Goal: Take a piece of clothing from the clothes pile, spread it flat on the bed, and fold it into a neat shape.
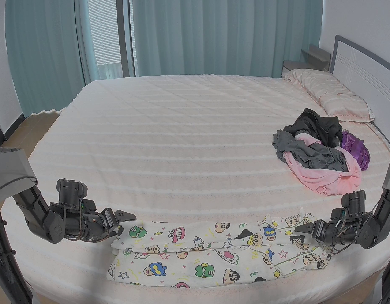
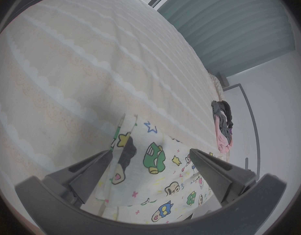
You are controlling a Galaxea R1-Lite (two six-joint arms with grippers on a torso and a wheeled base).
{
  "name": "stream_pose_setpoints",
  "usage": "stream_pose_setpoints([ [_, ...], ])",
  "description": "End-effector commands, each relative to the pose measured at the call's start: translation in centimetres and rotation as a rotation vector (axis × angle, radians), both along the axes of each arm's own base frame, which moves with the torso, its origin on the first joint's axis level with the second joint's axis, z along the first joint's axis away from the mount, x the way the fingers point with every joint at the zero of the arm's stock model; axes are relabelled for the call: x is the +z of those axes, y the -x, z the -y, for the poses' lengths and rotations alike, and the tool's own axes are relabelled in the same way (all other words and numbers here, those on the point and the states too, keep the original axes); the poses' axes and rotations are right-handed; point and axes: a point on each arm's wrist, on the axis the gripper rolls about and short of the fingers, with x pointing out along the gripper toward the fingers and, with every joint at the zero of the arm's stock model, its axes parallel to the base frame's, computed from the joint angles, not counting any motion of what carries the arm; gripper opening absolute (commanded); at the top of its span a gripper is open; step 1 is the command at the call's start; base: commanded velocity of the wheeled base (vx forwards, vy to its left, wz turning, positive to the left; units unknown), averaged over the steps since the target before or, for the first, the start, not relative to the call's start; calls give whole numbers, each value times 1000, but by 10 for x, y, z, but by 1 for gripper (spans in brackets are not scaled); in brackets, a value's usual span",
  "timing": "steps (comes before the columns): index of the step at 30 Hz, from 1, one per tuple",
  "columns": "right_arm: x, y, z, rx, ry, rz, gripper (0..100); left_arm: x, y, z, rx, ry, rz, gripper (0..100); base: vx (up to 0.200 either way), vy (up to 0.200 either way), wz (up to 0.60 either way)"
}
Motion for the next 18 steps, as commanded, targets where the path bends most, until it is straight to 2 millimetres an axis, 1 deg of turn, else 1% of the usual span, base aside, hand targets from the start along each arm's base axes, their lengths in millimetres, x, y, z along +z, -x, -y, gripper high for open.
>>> stream_pose_setpoints([
  [1,1,0,0,0,-1,6,100,-3,4,0,-5,-6,-16,100,0,0,0],
  [6,1,0,1,-4,-2,2,100,-6,10,-1,-13,-23,-29,100,0,0,0],
  [18,0,2,0,0,-1,-5,100,-9,12,-1,6,-51,-40,100,0,0,0],
])
